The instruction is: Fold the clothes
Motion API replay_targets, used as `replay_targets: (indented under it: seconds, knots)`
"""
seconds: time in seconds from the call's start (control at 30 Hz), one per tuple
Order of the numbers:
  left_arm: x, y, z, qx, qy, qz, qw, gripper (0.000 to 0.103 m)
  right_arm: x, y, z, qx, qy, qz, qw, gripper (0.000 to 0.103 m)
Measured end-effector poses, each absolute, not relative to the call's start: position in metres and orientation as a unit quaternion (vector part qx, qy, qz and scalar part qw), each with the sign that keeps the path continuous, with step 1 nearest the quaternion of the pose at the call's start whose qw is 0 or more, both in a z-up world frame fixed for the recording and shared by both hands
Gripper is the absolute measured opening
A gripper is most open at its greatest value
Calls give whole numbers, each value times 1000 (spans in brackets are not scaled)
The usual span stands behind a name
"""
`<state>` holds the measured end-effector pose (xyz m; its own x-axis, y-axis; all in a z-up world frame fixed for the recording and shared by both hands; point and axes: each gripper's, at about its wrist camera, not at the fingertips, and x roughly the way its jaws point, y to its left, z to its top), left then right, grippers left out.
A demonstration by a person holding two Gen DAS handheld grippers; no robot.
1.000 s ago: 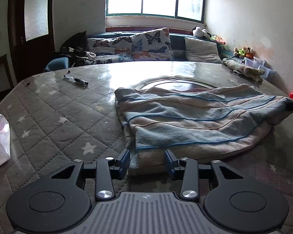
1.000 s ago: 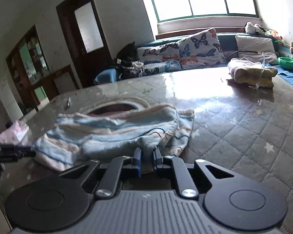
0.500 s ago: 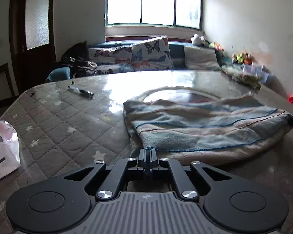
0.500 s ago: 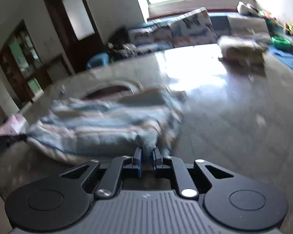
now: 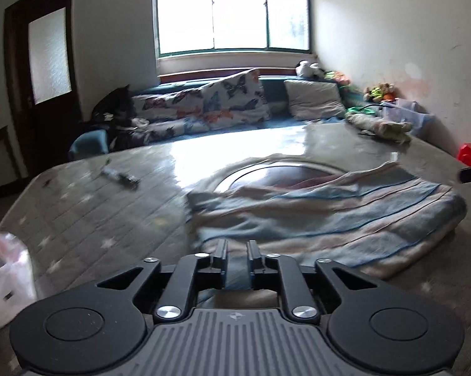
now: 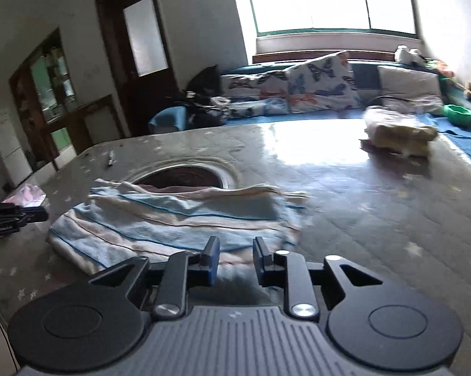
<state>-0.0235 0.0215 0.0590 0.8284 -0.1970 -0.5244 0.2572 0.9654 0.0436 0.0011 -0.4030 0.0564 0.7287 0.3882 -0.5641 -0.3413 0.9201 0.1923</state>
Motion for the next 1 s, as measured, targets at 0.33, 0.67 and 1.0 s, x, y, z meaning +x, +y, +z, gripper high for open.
replay_targets:
  seconds: [0.33,0.67,1.0]
  knots:
    - [5,23,16,44,325,-112,938,34,13,-400,7,52,347,183,918,29]
    - [2,26,10,33,318,-114,941,50,40,-376,17,17,332,193,923,52]
    - [-2,24,7,23,307,-123,944,66,111,-360,13,16,375,165,912,49]
